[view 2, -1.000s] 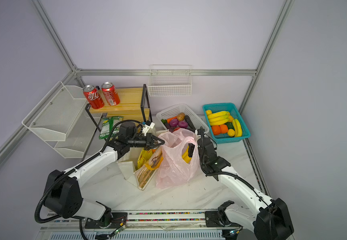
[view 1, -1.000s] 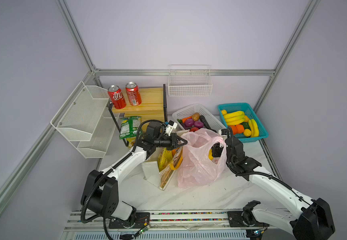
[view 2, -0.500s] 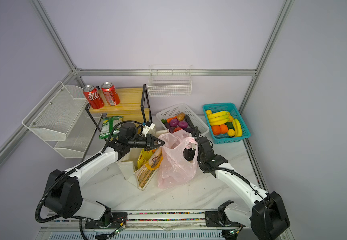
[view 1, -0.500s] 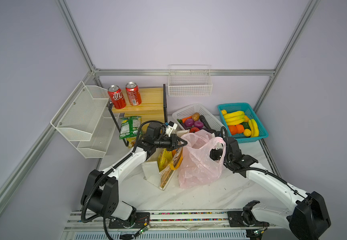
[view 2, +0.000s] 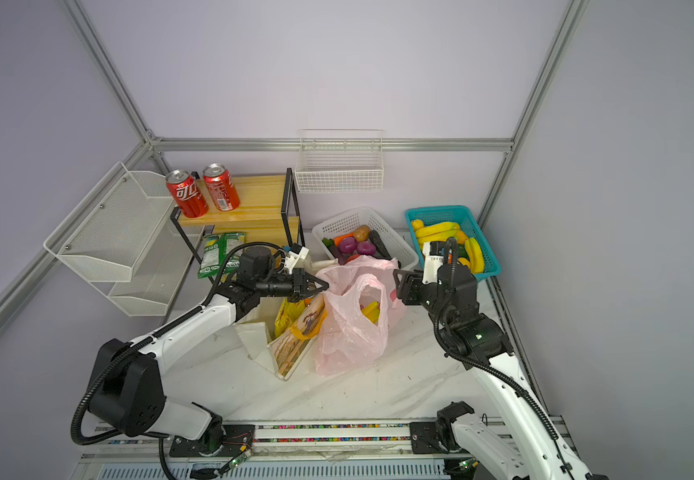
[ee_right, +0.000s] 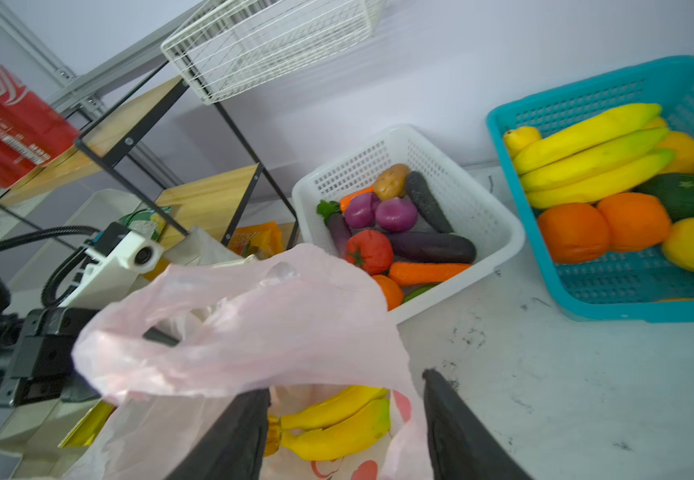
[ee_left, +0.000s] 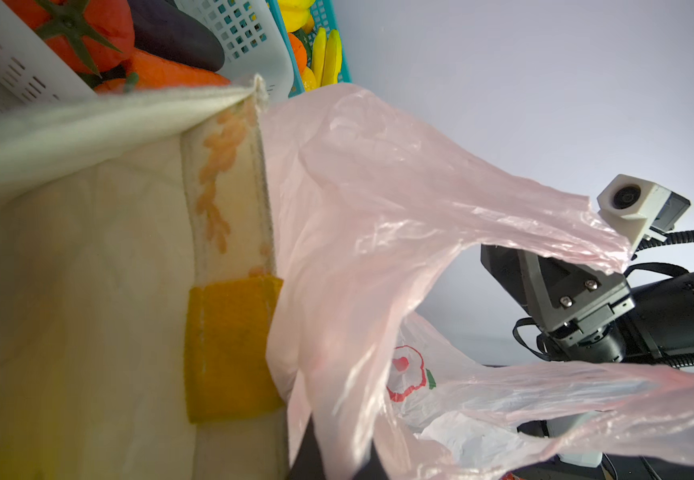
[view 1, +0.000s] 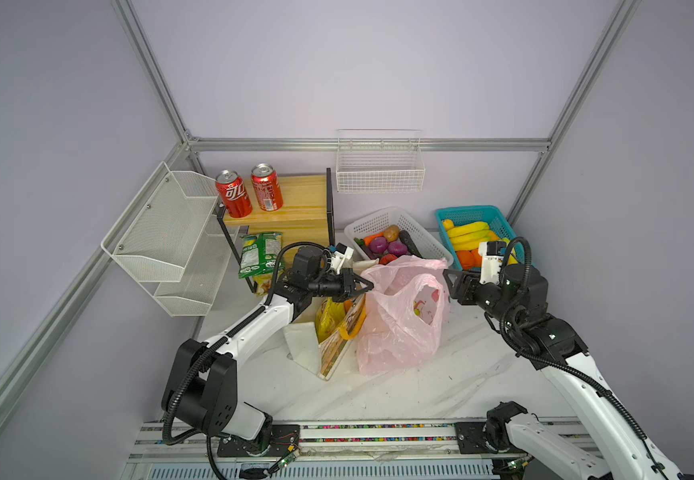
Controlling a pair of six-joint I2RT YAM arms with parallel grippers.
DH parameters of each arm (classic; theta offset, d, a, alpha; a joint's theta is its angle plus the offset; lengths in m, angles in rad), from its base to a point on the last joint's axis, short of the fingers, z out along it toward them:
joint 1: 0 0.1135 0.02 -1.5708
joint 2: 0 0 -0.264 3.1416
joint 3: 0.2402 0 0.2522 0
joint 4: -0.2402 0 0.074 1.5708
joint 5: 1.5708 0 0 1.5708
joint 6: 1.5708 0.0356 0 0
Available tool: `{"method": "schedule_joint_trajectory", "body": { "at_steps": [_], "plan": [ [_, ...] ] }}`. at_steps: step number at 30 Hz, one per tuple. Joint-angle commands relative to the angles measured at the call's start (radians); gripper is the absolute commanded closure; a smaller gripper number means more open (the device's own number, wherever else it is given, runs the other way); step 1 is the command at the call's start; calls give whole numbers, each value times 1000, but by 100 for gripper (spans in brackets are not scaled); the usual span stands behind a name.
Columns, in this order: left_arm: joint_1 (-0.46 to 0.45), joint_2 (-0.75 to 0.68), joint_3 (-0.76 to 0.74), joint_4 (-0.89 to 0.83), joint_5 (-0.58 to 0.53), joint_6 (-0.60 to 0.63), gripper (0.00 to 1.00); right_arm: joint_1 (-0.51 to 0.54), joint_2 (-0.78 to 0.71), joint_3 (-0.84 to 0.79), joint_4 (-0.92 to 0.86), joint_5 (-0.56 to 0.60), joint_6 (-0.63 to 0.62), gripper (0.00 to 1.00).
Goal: Place the mixed food into the grocery bags and tie them
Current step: 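Open the right gripper and withdraw it toward the teal basket, then grasp an orange in the teal basket with the right gripper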
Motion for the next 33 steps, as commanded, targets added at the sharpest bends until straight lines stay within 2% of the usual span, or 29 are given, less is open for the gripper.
{"method": "schedule_joint_trajectory", "body": {
  "at_steps": [1, 5, 7, 10, 13, 16, 20, 23, 26, 33],
  "plan": [
    [6, -34, -36, 36, -6, -17, 100, -103, 11, 43, -42, 20, 9, 38],
    [6, -35, -35, 40, -3, -18, 100, -257, 96, 44, 30, 42, -8, 34],
    [6, -35, -35, 40, -2, -19, 100, -339, 162, 41, 91, -14, 5, 34],
    [6, -37, -38, 42, 4, -20, 100, -397, 286, 52, 202, 7, 16, 32],
    [6, -35, -37, 48, 10, -24, 100, -404, 480, 139, 223, 79, -18, 29],
    [6, -35, -40, 64, 22, -30, 100, -406, 668, 215, 267, 116, -48, 17],
    [7, -34, -44, 73, 26, -37, 100, -428, 866, 337, 263, 161, -61, 13],
    [6, -36, -46, 77, 24, -37, 100, -450, 980, 407, 262, 155, -53, 14],
    [6, -37, -47, 77, 26, -37, 100, -484, 1073, 469, 249, 101, -3, 18],
    [6, -34, -50, 82, 30, -38, 100, -499, 1208, 563, 237, 8, 78, 22]
  ]
}}
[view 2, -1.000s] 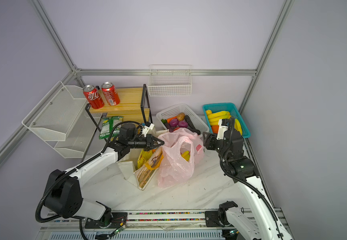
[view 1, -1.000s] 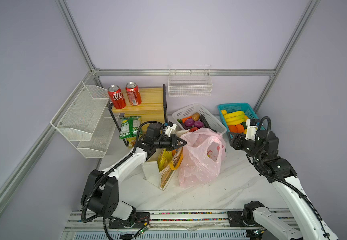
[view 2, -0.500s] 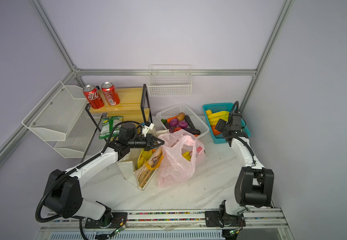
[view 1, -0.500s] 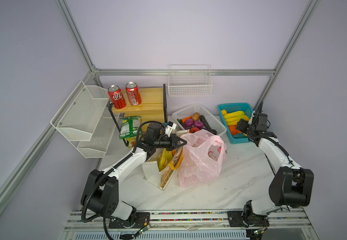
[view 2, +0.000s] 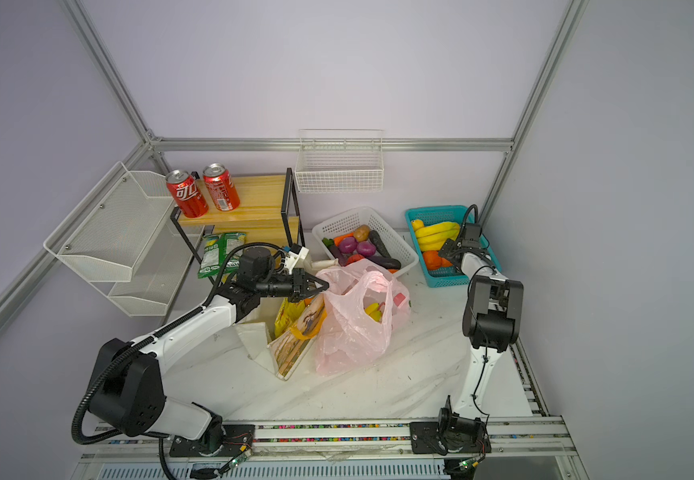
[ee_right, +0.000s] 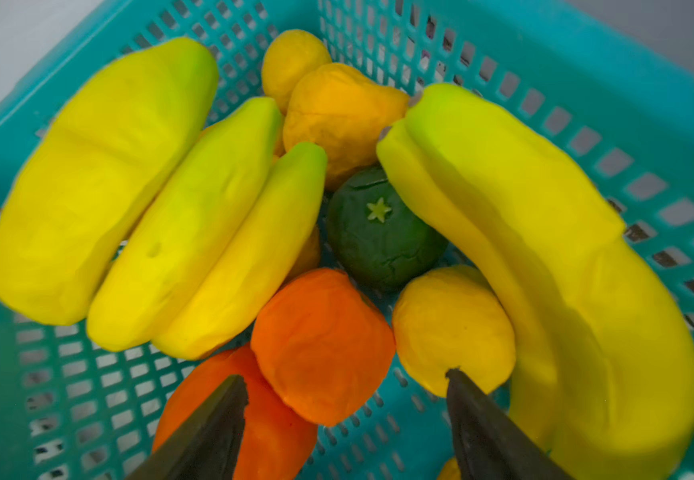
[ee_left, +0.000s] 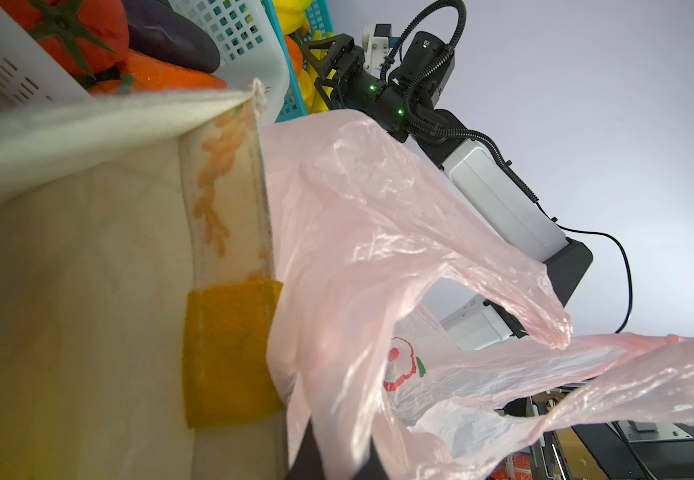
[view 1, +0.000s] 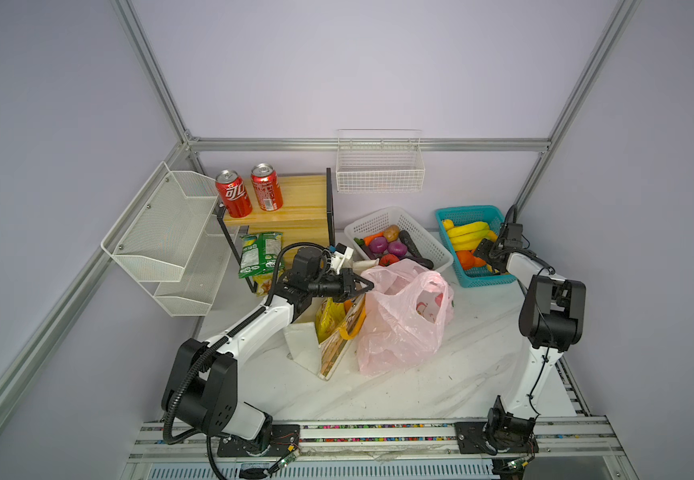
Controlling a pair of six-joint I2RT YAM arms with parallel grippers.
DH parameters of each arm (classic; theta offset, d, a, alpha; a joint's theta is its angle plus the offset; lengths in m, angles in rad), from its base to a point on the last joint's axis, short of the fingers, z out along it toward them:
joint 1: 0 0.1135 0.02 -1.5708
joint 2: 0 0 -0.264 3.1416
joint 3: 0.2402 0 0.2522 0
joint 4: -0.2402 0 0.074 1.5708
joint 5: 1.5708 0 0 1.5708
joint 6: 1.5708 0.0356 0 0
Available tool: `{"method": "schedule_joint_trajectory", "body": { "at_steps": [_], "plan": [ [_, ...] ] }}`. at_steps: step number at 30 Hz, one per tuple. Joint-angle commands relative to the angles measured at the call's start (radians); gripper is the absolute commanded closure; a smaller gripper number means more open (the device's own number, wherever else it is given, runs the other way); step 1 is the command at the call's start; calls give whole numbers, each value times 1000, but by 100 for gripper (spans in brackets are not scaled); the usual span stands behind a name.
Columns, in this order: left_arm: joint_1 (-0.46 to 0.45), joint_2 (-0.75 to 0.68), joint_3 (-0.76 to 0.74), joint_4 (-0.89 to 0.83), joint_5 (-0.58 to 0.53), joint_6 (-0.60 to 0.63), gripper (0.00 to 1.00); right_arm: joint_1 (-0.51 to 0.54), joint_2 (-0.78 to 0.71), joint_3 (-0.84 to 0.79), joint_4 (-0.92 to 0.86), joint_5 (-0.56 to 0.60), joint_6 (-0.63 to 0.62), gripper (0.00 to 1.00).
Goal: Place the mixed food into the grocery bags and tie them
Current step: 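Grasp an orange in the teal basket with the right gripper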
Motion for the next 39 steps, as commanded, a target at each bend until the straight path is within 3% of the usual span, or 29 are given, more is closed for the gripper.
{"method": "schedule_joint_trajectory", "body": {
  "at_steps": [1, 16, 22, 29, 39],
  "plan": [
    [6, -32, -35, 43, 21, -15, 100, 7, 37, 47, 1, -49, 55, 23],
    [6, -33, -43, 53, 24, -23, 100, 7, 155, 84, 45, -54, 158, 20],
    [6, -33, -46, 56, 24, -22, 100, 7, 159, 78, 49, -60, 149, 30],
    [5, -33, -46, 56, 23, -23, 100, 4, 49, 54, 72, -78, 132, 43],
    [6, -39, -48, 56, 23, -23, 100, 4, -242, -128, 115, -59, 128, 46]
  ]
}}
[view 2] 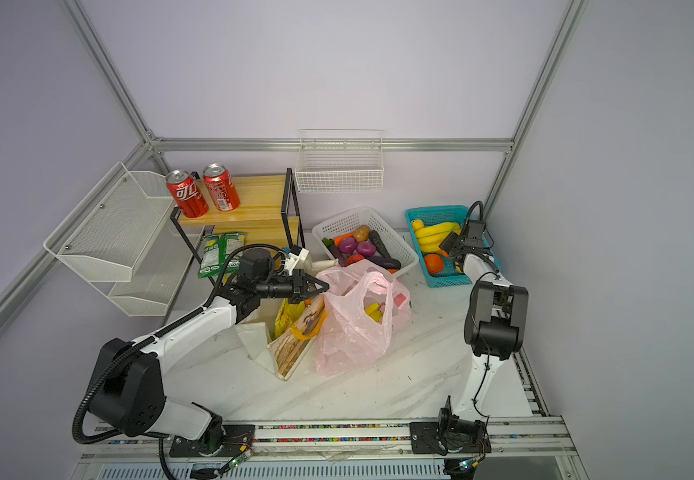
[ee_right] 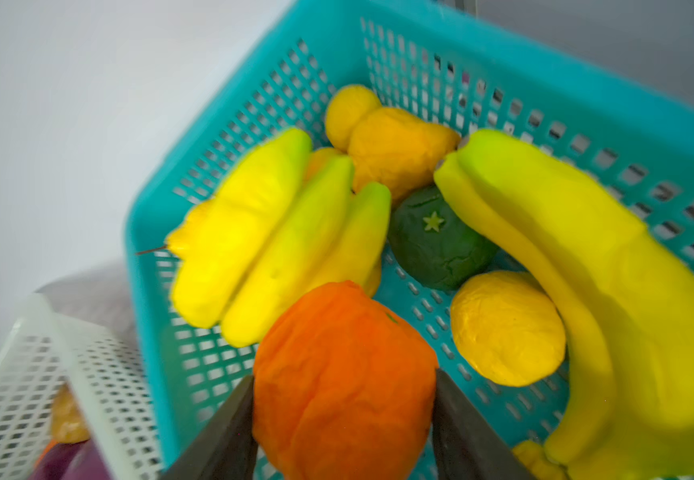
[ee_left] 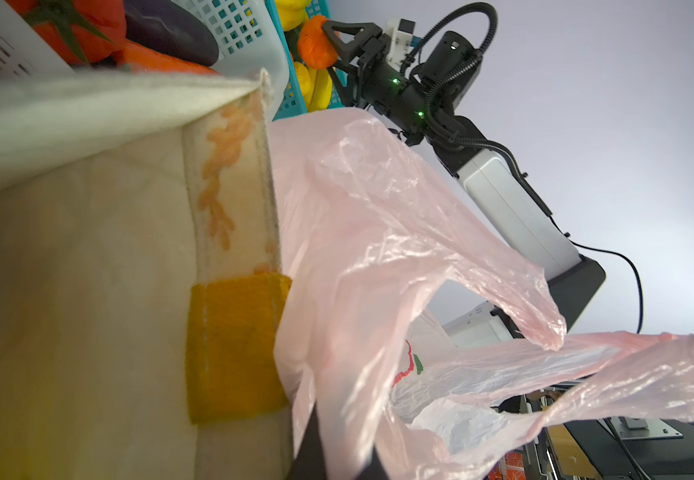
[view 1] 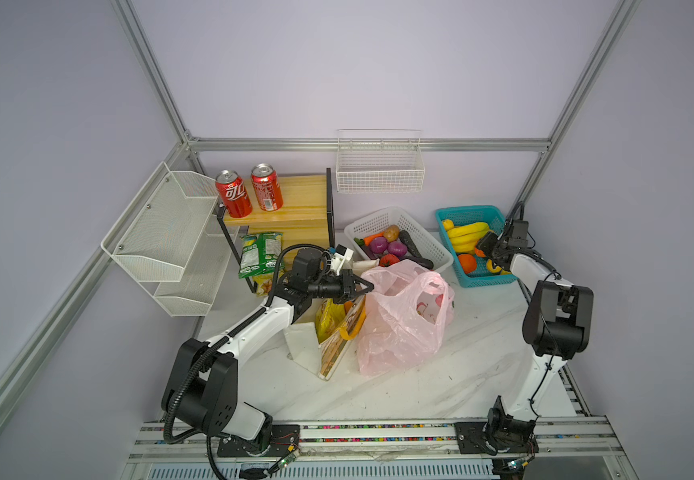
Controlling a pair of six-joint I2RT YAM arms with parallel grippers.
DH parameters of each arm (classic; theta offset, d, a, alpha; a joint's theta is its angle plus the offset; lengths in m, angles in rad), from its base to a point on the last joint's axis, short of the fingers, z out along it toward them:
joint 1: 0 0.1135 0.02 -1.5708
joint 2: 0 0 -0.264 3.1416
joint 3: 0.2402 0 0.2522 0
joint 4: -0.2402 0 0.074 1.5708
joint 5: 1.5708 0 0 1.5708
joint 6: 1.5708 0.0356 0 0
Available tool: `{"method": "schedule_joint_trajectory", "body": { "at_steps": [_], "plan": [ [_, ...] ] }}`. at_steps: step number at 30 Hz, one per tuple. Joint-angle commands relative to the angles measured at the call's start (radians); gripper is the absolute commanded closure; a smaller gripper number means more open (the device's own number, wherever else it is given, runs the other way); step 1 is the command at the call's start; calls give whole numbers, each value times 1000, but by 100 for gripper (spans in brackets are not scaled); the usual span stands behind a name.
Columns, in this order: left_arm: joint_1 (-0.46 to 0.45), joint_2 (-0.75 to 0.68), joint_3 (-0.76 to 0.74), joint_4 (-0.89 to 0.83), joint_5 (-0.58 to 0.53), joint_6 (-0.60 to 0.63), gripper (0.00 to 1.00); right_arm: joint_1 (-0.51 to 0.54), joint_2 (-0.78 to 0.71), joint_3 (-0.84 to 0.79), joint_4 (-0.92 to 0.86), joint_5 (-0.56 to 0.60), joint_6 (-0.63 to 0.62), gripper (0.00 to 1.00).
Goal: Place the mixed food into the grocery bags and tie them
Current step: 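Grasp an orange in the teal basket with the right gripper, then carry the orange to the pink bag and release it inside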
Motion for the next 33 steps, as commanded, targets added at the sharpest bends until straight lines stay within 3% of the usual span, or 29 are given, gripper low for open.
{"method": "schedule_joint_trajectory", "body": {
  "at_steps": [1, 9, 17, 25, 33],
  "plan": [
    [6, -37, -31, 34, 13, -5, 100, 2, -132, -82, 41, 13, -8, 46],
    [6, -40, -31, 36, 11, -5, 100, 85, -610, -442, 23, -100, 19, 48],
    [5, -49, -32, 36, 4, -2, 100, 169, -1038, -622, -309, -137, 10, 48],
    [6, -46, -35, 34, -2, -2, 100, 188, -1193, -683, -468, -246, 31, 50],
    [6, -46, -37, 34, -4, -2, 100, 256, -1169, -688, -385, -388, 36, 51]
  ]
}}
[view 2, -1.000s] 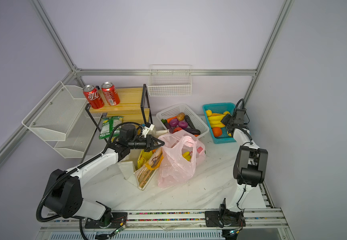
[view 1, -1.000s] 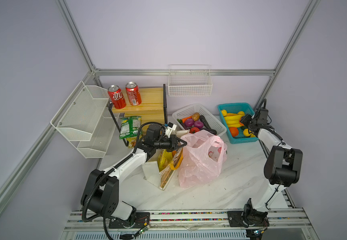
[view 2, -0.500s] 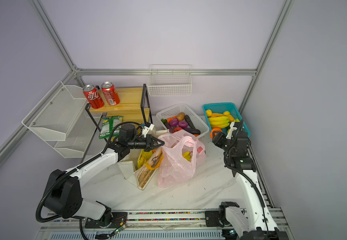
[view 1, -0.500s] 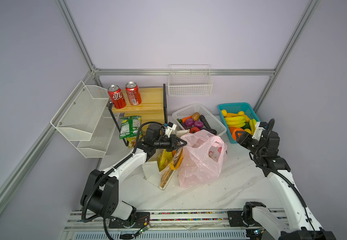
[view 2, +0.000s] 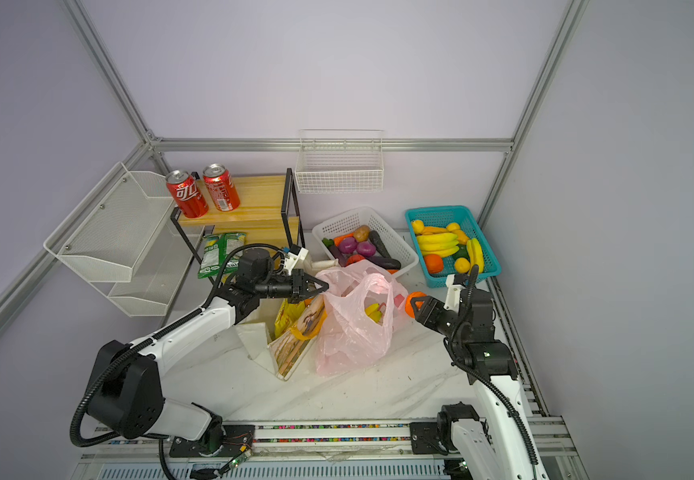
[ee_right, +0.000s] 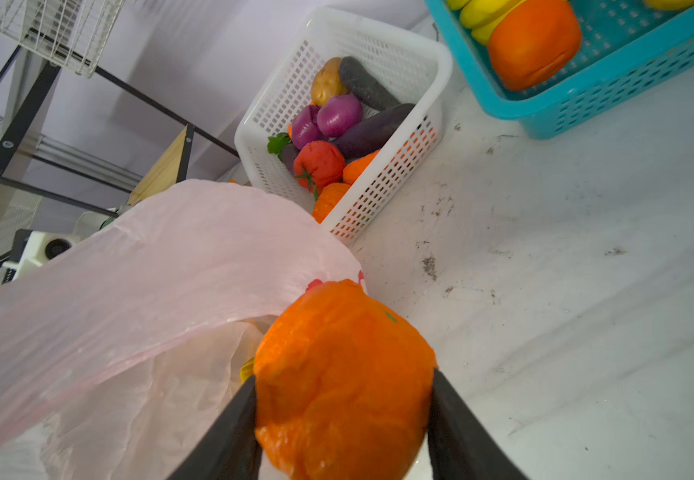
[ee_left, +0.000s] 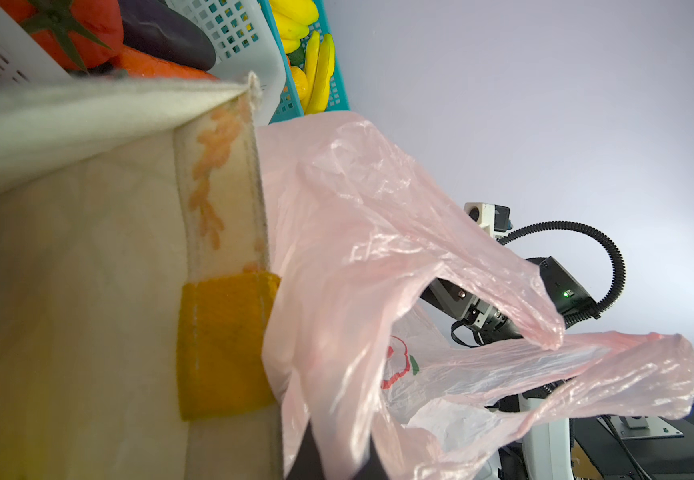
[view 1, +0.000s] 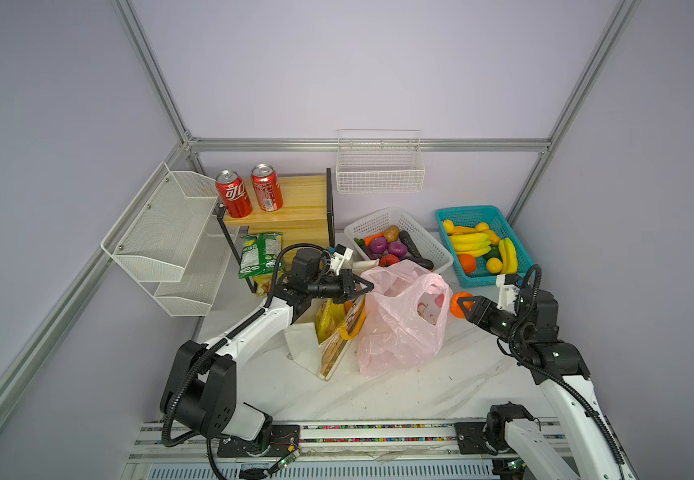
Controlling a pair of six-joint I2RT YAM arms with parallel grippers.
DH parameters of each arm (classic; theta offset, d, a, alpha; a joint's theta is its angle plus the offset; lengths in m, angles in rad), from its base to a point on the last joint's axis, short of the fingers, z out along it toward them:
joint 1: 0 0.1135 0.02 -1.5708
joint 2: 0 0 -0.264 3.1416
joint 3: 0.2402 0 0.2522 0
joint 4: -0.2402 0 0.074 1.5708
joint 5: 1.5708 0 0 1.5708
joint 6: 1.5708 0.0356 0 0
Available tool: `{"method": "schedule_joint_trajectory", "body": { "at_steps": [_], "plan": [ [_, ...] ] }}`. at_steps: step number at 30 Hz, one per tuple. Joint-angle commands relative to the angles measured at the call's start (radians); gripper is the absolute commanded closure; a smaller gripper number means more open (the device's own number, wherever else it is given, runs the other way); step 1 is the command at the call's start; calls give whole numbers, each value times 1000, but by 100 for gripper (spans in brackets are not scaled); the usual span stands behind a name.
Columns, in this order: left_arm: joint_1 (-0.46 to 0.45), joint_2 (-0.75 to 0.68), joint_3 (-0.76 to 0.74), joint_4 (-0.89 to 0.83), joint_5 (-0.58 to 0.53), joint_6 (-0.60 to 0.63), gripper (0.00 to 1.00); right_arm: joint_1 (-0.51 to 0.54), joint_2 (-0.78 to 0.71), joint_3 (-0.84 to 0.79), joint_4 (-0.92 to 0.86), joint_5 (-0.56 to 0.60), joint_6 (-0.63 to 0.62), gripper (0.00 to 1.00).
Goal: Place the mixed food into the grocery bags and tie them
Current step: 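Carry the orange to the pink bag and release it inside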
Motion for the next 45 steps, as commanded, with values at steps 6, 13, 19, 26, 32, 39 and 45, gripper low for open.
{"method": "schedule_joint_trajectory", "body": {
  "at_steps": [6, 13, 19, 26, 32, 39, 45],
  "plan": [
    [5, -30, -36, 34, 1, -2, 100, 142, 60, 20, 164, -73, 75, 51],
    [6, -29, -37, 34, 4, -2, 100, 302, 113, 56, 238, -18, 114, 51],
    [6, -28, -33, 34, 4, -2, 100, 437, 158, 65, 301, -6, 111, 51],
    [6, -29, -34, 34, 8, -2, 100, 525, 250, 35, 310, 167, 62, 51],
    [6, -25, -33, 32, 10, -2, 100, 527, 339, 35, 220, 249, -20, 49],
    [6, -25, -33, 32, 11, -2, 100, 527, 392, 27, 105, 428, -44, 42],
    [6, -25, -33, 32, 12, 0, 100, 526, 392, 48, 107, 364, -64, 33]
  ]
}}
